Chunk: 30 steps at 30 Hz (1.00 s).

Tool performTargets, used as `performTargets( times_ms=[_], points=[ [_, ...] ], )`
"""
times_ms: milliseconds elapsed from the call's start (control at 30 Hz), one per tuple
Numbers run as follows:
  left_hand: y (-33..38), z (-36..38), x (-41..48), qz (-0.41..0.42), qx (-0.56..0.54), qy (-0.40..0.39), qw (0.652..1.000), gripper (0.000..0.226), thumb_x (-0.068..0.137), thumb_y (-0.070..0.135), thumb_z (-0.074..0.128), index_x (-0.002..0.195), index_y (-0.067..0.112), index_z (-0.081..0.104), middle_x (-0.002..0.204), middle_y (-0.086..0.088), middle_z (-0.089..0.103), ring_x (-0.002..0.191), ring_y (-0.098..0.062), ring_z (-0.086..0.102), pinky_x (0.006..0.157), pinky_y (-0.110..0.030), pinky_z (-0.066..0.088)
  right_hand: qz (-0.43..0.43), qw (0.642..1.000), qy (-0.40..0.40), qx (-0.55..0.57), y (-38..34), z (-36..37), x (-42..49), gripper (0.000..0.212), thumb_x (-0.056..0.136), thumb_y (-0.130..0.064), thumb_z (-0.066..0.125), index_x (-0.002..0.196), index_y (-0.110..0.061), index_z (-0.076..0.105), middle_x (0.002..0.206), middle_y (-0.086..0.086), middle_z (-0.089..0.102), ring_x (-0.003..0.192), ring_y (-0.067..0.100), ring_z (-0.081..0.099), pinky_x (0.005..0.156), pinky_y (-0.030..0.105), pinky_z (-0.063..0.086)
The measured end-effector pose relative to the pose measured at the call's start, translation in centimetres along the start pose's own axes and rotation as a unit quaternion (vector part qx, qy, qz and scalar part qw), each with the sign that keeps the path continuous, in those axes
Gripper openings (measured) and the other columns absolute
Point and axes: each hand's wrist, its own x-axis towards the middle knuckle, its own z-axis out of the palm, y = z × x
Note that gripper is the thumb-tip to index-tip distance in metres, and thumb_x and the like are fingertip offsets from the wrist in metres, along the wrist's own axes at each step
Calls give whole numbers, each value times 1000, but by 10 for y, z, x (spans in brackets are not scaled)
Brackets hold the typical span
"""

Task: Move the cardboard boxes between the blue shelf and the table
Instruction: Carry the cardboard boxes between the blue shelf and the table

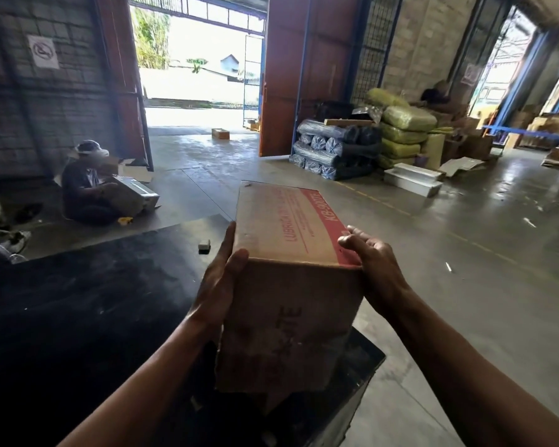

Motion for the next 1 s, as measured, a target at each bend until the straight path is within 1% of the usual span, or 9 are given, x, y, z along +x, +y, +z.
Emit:
performTargets(
  times_ms=[67,167,233,400,467,600,733,867,1000],
  points=[
    [13,-7,10,19,24,-21,999,86,69,86,48,144,51,27,130,33,49,114,19,50,97,-13,44,8,1000,-3,12,6,3,0,63,91,-17,63,148,-7,37,123,5,66,103,17,70,100,40,53],
    [17,-8,19,22,61,-50,997,92,72,85,46,151,45,20,155,13,36,137,-5,41,113,-38,38,-25,999,8,-40,11,-2,-1,66,91,-29,65,147,-4,40,127,2,64,99,5,70,87,23,56],
    [21,-1,24,29,86,-56,994,97,70,86,44,154,41,19,159,10,30,141,-12,35,115,-47,34,-78,986,41,-138,9,-13,0,66,88,-41,66,142,-7,49,131,2,64,95,-4,68,82,19,56],
    [30,20,32,35,95,-49,994,92,72,79,51,151,40,29,155,12,36,140,-8,37,115,-42,36,-150,922,-11,-357,4,-37,-8,68,83,-63,61,136,-22,58,140,-9,56,127,4,52,109,28,42],
    [33,34,35,44,126,-47,990,85,75,77,55,149,43,32,153,18,36,140,-3,35,117,-38,32,-161,912,-37,-375,-1,-47,-13,68,80,-64,62,136,-26,58,141,-16,52,128,-1,47,108,23,39],
    [47,75,39,78,153,-96,980,70,90,39,67,151,25,36,157,12,29,143,2,24,119,-21,18,-205,880,-64,-423,-9,-59,-15,75,77,-60,69,142,-27,52,133,-25,46,127,-5,43,108,18,36],
    [36,88,34,64,168,-125,976,69,86,44,68,148,30,41,153,19,33,137,12,27,118,-19,20,-219,879,-49,-421,-9,-84,-9,68,78,-53,73,139,-28,54,131,-24,49,116,-14,45,94,0,33],
    [2,68,13,24,249,-128,960,78,79,67,65,146,37,41,148,26,33,135,14,27,117,-20,20,-188,896,-41,-400,-1,-121,-3,73,71,-62,75,136,-37,55,133,-15,60,115,0,60,100,31,51],
    [-10,56,2,4,247,-120,961,73,82,49,72,146,31,44,150,19,36,134,13,29,113,-11,19,-246,870,-57,-424,-2,-116,-2,85,71,-53,82,145,-40,42,138,-11,58,122,2,56,100,30,49]
  ],
)
